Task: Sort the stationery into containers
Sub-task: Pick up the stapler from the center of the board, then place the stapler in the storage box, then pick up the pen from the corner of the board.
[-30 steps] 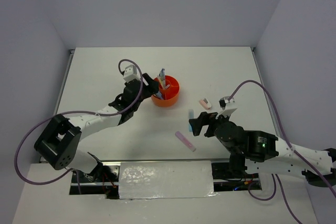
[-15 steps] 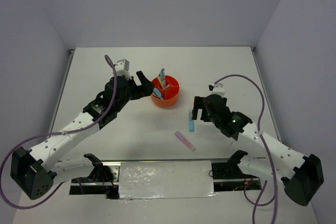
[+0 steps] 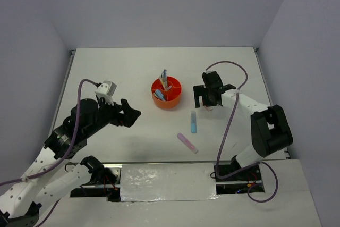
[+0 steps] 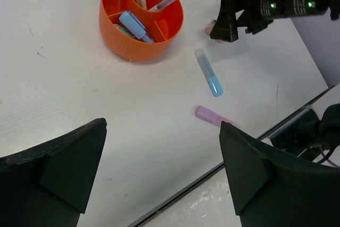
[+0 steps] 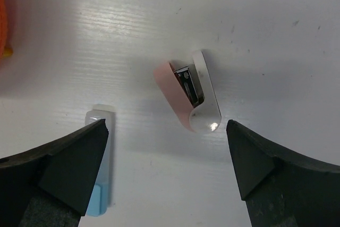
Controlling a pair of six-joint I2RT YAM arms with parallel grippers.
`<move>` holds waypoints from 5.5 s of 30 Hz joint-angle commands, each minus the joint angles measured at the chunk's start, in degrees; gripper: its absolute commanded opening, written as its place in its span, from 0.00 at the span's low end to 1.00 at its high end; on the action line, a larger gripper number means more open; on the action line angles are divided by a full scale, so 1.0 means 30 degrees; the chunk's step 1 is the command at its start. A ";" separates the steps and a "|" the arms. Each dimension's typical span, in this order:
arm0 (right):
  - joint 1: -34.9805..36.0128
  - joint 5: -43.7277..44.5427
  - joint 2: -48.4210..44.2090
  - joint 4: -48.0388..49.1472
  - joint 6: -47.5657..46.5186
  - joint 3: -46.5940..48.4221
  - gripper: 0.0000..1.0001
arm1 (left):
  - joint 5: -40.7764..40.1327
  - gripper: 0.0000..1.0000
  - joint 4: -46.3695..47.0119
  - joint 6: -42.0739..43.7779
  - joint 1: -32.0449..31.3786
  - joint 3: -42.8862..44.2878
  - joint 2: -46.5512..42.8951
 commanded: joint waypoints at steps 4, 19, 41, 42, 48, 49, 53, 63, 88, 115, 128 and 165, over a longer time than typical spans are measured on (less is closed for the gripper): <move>-0.1188 -0.0793 0.1569 -0.0352 -0.2429 0.1650 0.99 | 0.1689 0.99 -0.0517 0.1665 0.0006 -0.1035 -0.1050; -0.1689 -0.0444 0.3598 -0.1087 -0.1932 0.2063 0.12 | 0.1632 0.99 -0.0194 0.0995 0.0006 -0.0978 -0.0758; 1.2634 0.2190 -1.5303 0.5069 0.0708 -0.4590 0.06 | 0.4184 0.96 1.1878 -0.6188 -0.3742 0.1716 0.8352; 1.3334 0.2485 -1.5275 0.4951 0.0648 -0.4473 0.06 | 0.3746 0.95 1.1587 -0.6100 -0.3976 0.1921 0.8587; 1.4571 0.4096 -1.5099 0.4306 0.0383 -0.3974 0.06 | 0.3185 0.87 1.0999 -0.5689 -0.4182 0.2684 0.9790; 1.4687 0.4129 -1.5011 0.4247 0.0384 -0.3886 0.06 | 0.3127 0.83 1.0882 -0.5689 -0.4212 0.2772 0.9994; 1.4864 0.4187 -1.4981 0.4305 0.0296 -0.3622 0.07 | 0.2951 0.70 1.0298 -0.5339 -0.4417 0.3153 1.0580; 1.4806 0.5094 -1.3842 0.3485 -0.0026 -0.2568 0.08 | 0.4004 0.59 1.0647 -0.4898 -0.5031 0.3240 1.0816; 1.4864 1.2619 -1.9049 -0.3509 0.7936 -0.1577 1.00 | -0.7696 0.00 0.6574 -0.2554 -0.5414 0.9299 1.4294; 1.4835 1.0662 -1.9581 -0.6653 0.8733 -0.1131 1.00 | -2.1571 0.00 0.3351 -0.3960 -0.5589 2.0879 2.8745; 1.4835 0.9871 -1.9142 -0.6125 0.8440 -0.1161 1.00 | -2.1132 0.13 0.3411 -0.4427 -0.5150 1.9589 2.8775; 1.2145 0.7592 -1.3052 -0.4197 0.9408 -0.3208 1.00 | -1.3871 0.99 0.1748 -0.2409 -0.4974 1.7280 2.0526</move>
